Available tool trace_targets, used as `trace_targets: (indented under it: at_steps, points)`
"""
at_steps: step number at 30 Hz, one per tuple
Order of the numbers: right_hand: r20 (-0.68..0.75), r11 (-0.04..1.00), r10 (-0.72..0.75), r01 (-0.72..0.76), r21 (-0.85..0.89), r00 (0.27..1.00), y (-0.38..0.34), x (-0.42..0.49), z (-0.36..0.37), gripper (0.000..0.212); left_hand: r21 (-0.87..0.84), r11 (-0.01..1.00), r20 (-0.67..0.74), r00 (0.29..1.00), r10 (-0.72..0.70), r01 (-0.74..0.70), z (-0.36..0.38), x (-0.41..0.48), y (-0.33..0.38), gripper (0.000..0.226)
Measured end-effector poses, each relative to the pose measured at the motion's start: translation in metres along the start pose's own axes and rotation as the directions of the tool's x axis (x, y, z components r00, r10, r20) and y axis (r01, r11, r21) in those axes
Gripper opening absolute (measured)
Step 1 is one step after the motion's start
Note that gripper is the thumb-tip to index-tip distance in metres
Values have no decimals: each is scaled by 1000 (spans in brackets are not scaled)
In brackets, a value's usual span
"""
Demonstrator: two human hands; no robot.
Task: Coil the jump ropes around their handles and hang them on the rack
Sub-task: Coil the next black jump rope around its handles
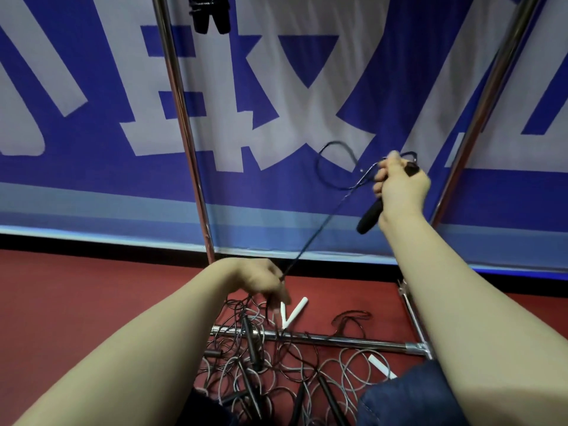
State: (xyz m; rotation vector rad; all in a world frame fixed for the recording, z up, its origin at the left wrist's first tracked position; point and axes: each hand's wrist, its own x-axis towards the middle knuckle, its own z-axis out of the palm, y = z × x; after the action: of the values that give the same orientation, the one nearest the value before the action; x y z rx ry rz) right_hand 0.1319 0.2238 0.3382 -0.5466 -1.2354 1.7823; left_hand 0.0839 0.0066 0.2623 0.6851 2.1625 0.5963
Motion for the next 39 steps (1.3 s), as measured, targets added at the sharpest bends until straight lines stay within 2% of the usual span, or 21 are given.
trace_targets:
  at_steps: [1,3,5,6,8,10,12,14,17,18,20,22,23,25,27,28,31,33,35,37,39]
  points:
    - [-81,999,-34,32,-18,996,3,3,-3,29,11,1000,5,1000,-4,4,0,2,-4,15]
    - [-193,995,-73,58,-84,978,13,9,-10,30,-2,1000,-80,997,12,-13,-4,3,-8,10]
    - [-181,962,-67,15,-274,981,24,14,-17,28,-76,997,-315,949,7,-33,-10,5,-8,14]
    - [-124,904,-24,-32,-427,992,31,16,-20,26,-161,985,-470,883,-20,-63,-13,4,-7,16]
    - [15,709,164,-107,-697,986,44,13,-24,26,-301,930,-721,689,-77,-212,-18,-1,-1,9]
    - [105,514,361,-104,-851,927,53,2,-23,33,-264,901,-852,522,-50,-344,-22,-5,8,8]
    - [173,388,484,-33,-921,858,54,-9,-19,36,-165,890,-911,411,28,-425,-22,-7,17,10]
    - [216,389,548,-17,-921,808,51,-14,-14,32,-67,879,-944,314,97,-472,-21,-8,23,13]
    - [198,401,560,-54,-915,804,49,-15,-11,23,85,931,-955,236,177,-354,-19,-10,30,24]
    - [177,372,576,-63,-926,798,49,-16,-10,22,139,948,-947,242,212,-286,-18,-10,31,25]
    - [140,300,615,-65,-952,776,45,-17,-11,28,252,958,-911,302,282,-134,-15,-11,32,25]
    - [157,314,592,-47,-948,791,43,-15,-12,30,394,919,-843,391,369,-17,-13,-11,31,23]
    - [195,386,551,-41,-922,811,42,-14,-13,28,471,882,-787,442,431,-24,-12,-12,31,22]
    - [314,600,477,-43,-799,821,38,-15,-13,22,553,819,-637,557,533,-151,-9,-12,32,21]
    - [456,775,473,-109,-622,754,29,-22,-9,8,495,812,-521,642,562,-309,-5,-12,35,22]
    - [518,814,493,-159,-559,699,24,-26,-7,4,405,834,-514,661,547,-375,-3,-11,37,25]
    - [626,800,581,-223,-557,521,14,-35,-3,32,37,878,-616,681,396,-477,-2,-11,42,26]
    - [639,759,618,-136,-637,459,11,-38,-2,40,-51,883,-686,659,309,-467,-4,-8,42,24]
    - [625,701,620,24,-713,475,11,-39,0,31,-52,885,-721,631,287,-463,-5,-8,41,28]
    - [617,650,583,152,-745,528,11,-37,-1,21,-16,877,-726,609,320,-480,-5,-7,38,31]
    - [640,650,531,218,-728,555,8,-35,-3,10,-1,886,-709,625,327,-464,-3,-6,36,30]
